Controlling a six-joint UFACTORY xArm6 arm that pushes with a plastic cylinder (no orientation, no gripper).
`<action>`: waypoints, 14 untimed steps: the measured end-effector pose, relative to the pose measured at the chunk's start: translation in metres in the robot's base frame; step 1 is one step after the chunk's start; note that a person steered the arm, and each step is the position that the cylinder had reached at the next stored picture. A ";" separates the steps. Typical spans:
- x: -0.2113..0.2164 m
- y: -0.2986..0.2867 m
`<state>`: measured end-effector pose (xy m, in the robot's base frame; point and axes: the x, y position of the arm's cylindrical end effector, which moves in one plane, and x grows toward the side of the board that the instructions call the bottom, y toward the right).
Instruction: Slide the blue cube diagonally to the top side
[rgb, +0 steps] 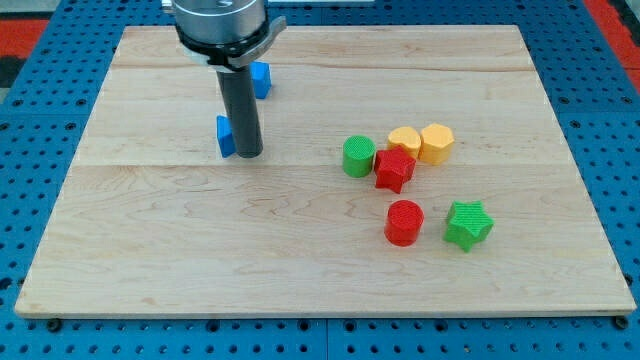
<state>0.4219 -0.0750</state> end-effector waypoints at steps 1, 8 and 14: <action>-0.046 0.001; -0.146 -0.011; 0.028 0.290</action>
<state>0.4502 0.2146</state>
